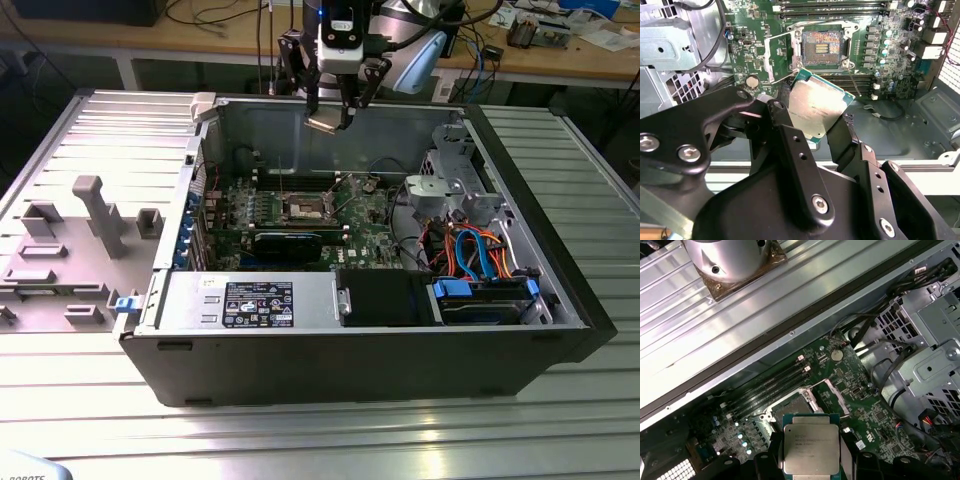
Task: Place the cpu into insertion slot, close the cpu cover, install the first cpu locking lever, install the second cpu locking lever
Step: 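Place the cpu into insertion slot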
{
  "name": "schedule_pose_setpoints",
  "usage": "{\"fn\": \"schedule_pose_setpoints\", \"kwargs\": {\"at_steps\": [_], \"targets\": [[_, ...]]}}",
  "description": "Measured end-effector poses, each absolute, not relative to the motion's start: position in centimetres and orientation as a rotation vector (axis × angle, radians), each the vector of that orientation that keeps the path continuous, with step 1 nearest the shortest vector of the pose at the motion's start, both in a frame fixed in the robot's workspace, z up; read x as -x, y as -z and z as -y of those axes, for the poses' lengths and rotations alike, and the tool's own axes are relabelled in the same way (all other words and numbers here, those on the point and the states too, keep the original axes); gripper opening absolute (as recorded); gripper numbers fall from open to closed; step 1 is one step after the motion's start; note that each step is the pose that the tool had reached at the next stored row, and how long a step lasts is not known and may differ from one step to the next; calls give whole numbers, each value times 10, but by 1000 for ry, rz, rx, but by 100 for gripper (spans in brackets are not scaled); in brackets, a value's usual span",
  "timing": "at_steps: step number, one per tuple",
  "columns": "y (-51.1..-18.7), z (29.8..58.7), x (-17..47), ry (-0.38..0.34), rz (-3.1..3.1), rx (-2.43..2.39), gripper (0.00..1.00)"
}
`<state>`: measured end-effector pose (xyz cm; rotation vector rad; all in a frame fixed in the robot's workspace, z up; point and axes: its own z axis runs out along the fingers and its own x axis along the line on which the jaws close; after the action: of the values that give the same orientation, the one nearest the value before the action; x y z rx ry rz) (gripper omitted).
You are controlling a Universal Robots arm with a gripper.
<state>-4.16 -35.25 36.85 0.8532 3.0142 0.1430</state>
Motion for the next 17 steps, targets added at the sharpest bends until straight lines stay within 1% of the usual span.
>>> {"fn": "schedule_pose_setpoints", "kwargs": {"at_steps": [17], "targets": [[-368,353,42,-143,-3012,-861,54]]}}
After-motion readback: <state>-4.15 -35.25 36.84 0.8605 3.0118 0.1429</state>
